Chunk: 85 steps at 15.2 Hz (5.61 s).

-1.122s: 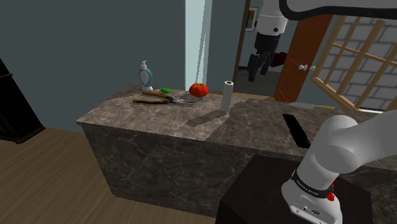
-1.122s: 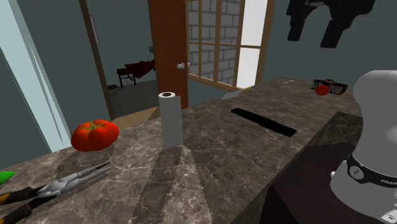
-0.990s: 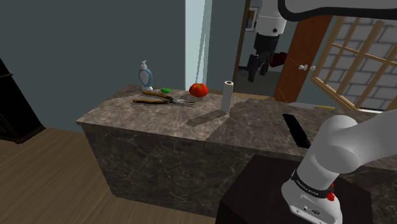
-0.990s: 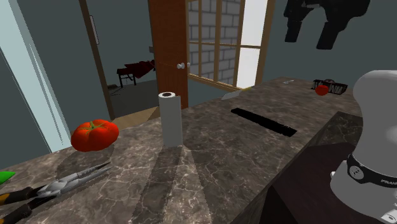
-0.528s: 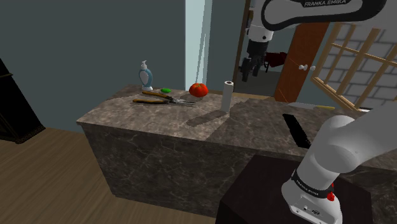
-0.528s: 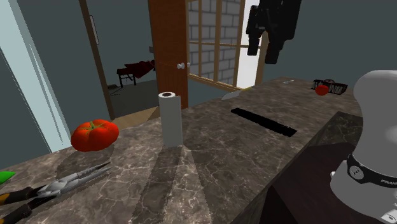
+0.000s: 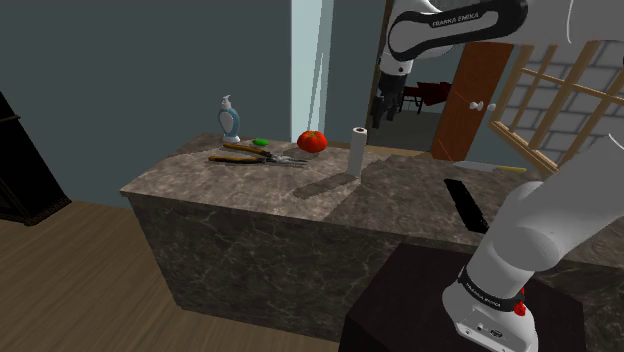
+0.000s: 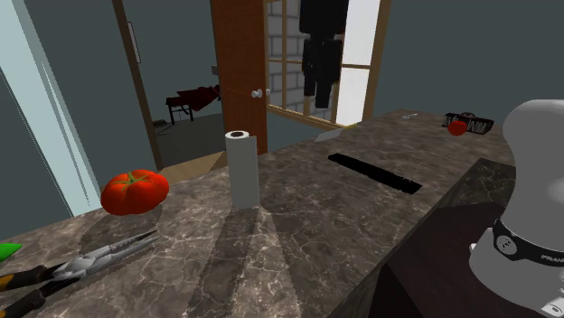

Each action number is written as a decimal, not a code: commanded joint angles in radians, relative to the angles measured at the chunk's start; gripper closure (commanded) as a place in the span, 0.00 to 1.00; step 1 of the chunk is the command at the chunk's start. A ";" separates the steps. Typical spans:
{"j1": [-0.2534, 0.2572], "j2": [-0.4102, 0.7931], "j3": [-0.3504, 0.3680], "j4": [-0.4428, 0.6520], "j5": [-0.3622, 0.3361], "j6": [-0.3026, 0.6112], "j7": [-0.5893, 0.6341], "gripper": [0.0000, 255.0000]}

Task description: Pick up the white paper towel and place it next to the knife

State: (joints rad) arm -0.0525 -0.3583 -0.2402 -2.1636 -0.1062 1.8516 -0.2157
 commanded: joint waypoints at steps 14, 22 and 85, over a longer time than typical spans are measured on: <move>-0.081 0.580 -0.140 0.430 0.218 0.106 -0.338 0.00; -0.096 0.647 -0.133 0.410 0.249 0.186 -0.365 0.00; -0.154 0.706 -0.150 1.088 0.262 -0.435 -0.343 1.00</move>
State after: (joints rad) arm -0.1996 0.3343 -0.3901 -1.1120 0.1508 1.4416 -0.5582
